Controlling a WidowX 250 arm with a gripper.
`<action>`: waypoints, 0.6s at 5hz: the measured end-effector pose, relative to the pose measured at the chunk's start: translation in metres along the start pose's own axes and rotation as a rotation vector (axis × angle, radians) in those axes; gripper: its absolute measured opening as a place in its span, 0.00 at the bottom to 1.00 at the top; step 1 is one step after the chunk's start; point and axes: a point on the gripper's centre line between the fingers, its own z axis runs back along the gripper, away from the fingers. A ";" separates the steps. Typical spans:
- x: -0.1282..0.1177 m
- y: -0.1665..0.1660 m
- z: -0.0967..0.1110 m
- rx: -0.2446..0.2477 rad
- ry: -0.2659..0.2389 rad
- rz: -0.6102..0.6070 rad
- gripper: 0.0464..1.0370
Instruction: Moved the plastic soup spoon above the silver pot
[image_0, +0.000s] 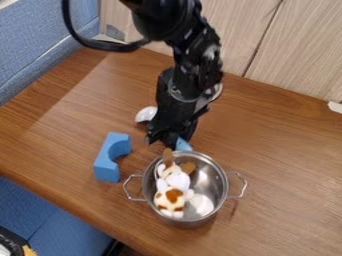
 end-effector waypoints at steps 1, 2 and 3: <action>0.001 0.001 -0.007 0.012 -0.004 -0.012 0.28; 0.007 0.000 -0.009 0.018 -0.007 -0.001 0.35; 0.011 0.000 -0.010 0.042 0.010 -0.008 0.65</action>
